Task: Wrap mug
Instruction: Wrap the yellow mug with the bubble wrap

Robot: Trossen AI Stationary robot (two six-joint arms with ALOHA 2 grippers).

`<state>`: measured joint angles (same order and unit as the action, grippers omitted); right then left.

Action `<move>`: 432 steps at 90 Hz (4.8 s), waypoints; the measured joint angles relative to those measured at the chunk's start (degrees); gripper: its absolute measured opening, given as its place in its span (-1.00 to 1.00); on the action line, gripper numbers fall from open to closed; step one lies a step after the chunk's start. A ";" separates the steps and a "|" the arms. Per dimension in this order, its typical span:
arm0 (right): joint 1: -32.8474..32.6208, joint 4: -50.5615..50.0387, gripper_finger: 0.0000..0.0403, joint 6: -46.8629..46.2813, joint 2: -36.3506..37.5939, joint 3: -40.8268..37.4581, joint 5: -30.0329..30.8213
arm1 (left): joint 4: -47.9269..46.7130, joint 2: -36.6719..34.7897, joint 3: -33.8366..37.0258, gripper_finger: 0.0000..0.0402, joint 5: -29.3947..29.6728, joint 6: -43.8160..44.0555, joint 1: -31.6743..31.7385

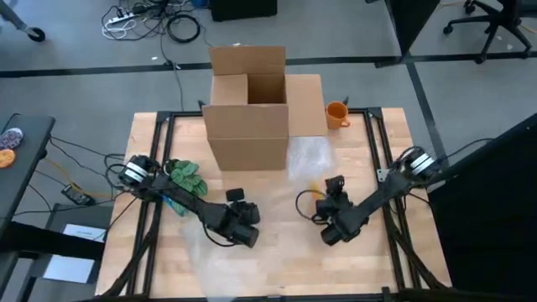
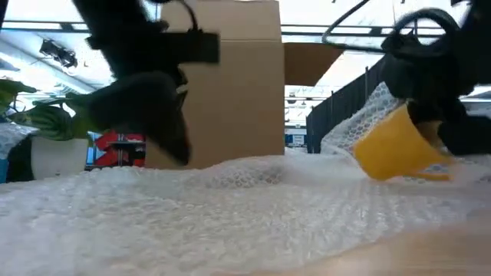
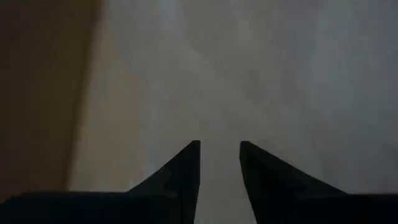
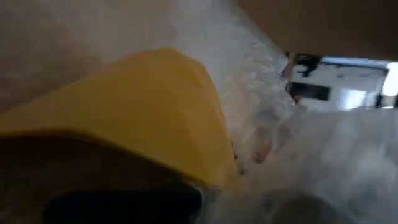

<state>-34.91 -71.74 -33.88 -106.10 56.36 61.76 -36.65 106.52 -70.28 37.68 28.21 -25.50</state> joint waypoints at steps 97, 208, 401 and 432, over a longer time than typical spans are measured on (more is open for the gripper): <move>-11.60 -3.09 0.04 -1.69 -1.89 5.99 -4.23 | 17.61 0.35 0.28 -0.51 4.21 -6.96 3.79; -17.93 -2.25 -0.97 -48.49 -0.75 3.87 -1.20 | 56.24 6.88 1.06 -0.51 2.09 -25.01 6.26; -13.74 7.79 -1.00 -43.71 0.66 -4.11 -2.85 | 34.67 25.07 -32.68 -0.51 -22.98 -32.49 24.75; -16.44 11.04 -1.00 -42.93 0.81 0.66 -1.73 | 34.61 25.07 -32.68 -0.51 -22.98 -32.49 24.77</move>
<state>-51.36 -60.70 -76.80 -105.30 57.02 60.03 -2.04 131.59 -102.95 14.70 -4.28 -0.73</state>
